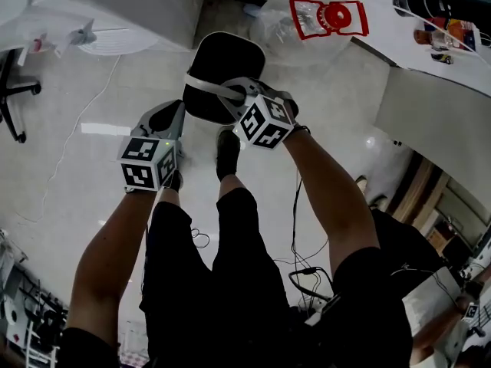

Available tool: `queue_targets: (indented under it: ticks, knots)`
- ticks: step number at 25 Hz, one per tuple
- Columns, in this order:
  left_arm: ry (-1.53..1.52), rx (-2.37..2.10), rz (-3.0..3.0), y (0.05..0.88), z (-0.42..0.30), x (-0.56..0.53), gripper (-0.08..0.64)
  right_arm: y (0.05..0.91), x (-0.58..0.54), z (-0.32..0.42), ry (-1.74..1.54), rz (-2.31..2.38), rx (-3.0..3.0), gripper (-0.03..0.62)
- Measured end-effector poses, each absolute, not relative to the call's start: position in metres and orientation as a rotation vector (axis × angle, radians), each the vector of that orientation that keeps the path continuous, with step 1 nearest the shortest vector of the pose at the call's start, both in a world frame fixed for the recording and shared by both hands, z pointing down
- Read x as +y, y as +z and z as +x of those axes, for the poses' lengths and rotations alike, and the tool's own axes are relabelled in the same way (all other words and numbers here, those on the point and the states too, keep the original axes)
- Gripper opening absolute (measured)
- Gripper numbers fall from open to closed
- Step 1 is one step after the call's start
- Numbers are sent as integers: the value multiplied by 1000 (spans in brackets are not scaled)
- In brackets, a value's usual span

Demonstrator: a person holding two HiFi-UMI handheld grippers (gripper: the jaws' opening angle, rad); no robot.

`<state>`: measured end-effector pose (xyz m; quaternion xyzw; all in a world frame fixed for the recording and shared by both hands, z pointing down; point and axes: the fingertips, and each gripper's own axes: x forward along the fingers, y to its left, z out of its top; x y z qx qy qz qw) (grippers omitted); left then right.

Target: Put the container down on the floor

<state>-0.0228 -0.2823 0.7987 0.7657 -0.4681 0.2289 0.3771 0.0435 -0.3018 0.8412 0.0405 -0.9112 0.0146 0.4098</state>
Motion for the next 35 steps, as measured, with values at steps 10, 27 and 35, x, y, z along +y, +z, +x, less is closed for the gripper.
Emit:
queue_targets:
  ticks: [10,27,35]
  knots:
    - [595,-1168,1971,845,-21,-301,6,910,-304,39,21,65,-2272,8]
    - [537,-1168,1950,879,-20,-313,6,954,-326,24,54,-1,-2280,8]
    - [564,-1167,1955,885,-24,-310,6,956,-331,21,82,-3,-2265,8]
